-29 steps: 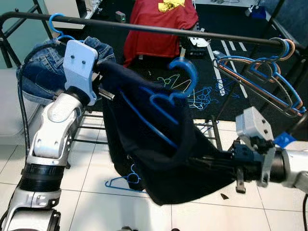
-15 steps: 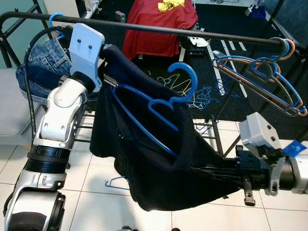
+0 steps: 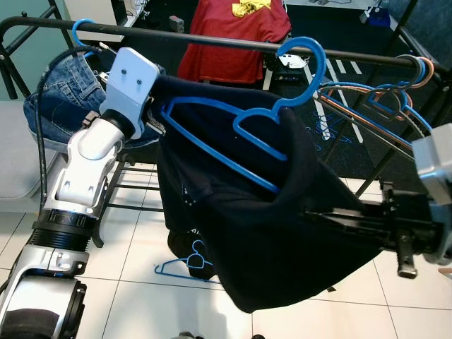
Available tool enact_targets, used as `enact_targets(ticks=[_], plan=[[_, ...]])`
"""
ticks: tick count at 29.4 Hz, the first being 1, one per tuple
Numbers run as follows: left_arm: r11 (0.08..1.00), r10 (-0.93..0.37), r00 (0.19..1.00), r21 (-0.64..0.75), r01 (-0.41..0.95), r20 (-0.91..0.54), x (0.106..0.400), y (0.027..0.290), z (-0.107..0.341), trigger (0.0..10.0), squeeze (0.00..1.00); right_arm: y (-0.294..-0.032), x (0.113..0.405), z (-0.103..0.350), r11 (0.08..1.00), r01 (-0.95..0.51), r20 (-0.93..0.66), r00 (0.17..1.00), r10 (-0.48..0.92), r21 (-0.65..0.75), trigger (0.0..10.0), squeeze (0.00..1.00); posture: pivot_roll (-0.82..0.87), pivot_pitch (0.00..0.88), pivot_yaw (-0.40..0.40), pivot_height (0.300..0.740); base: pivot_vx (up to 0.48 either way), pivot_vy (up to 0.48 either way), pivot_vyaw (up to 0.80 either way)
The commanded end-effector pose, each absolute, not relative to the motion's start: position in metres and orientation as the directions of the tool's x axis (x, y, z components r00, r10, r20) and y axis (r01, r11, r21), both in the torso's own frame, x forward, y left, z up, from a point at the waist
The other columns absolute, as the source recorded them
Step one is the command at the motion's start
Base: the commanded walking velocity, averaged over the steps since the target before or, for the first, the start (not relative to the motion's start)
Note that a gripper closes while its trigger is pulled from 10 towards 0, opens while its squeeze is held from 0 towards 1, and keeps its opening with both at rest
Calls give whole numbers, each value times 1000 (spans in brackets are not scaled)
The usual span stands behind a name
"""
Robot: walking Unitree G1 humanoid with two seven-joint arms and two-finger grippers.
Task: Hang hanger
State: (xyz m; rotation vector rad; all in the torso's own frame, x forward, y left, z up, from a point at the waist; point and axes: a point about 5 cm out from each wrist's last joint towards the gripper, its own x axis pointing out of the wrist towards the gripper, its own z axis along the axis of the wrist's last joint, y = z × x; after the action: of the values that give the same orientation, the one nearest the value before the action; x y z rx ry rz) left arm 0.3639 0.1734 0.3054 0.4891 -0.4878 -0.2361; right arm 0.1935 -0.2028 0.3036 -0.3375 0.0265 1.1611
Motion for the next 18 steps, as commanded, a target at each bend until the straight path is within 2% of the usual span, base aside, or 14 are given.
enact_targets(ticks=[1,6,8,13,15,17,18], plan=[[870,-191,922,493,0,337,368,210,297,0,0,-206,186,315,335,-897,-168,392,904,-290,0,0,-74,192,7,740,0,0,0],[887,-205,938,458,57,278,371,211,285,0,0,-207,183,317,342,-897,-157,394,906,-281,0,0,-77,193,7,740,0,0,0],[896,-193,941,440,53,280,372,212,283,0,0,-204,178,311,306,-922,-178,351,919,-237,0,0,-77,193,7,740,0,0,0],[897,-173,940,441,27,294,373,217,286,0,0,-202,175,307,283,-938,-194,321,927,-200,0,0,-78,193,5,740,0,0,0],[890,-143,924,455,-37,355,373,227,296,0,0,-194,166,294,198,-975,-229,215,949,-97,0,0,-78,193,7,740,0,0,0],[890,-143,924,455,-37,355,373,227,296,0,0,-194,166,294,198,-975,-229,215,949,-97,0,0,-78,193,7,740,0,0,0],[892,-147,914,450,-42,377,373,227,301,0,0,-191,163,286,161,-985,-258,170,951,-56,0,0,-78,193,6,740,0,0,0]])
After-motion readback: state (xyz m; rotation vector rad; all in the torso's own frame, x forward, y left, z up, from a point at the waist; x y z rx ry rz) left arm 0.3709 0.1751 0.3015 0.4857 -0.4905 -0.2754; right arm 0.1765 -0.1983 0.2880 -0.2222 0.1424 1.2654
